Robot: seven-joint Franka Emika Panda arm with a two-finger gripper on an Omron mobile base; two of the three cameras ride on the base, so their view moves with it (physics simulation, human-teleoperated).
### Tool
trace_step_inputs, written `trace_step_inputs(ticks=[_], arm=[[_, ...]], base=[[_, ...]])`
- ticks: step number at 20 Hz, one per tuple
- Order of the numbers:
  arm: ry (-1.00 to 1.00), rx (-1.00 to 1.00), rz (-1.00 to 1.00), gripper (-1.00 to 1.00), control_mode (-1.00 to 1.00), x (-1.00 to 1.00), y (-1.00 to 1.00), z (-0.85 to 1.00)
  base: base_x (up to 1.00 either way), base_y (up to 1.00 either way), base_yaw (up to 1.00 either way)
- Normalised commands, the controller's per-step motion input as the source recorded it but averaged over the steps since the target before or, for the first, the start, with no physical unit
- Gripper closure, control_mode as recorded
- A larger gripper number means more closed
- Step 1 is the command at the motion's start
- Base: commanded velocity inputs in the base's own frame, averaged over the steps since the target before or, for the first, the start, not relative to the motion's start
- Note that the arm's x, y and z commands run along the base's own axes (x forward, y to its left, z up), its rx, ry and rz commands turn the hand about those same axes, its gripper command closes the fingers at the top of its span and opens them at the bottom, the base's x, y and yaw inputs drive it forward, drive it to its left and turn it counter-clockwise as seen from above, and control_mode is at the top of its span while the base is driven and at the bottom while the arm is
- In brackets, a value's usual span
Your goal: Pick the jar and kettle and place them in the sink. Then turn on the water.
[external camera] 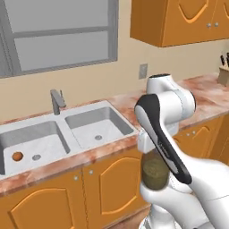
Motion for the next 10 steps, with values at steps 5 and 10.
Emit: trace_step_inputs(ticks=[5,10], arm=[[0.0,0.0,0.0,1.0,1.0,0.0,0.0,0.0],[0.0,0.0,0.0,1.0,1.0,0.0,0.0,0.0]], base=[[0.13,0.56,0.04],[0.23,1.0,0.01]])
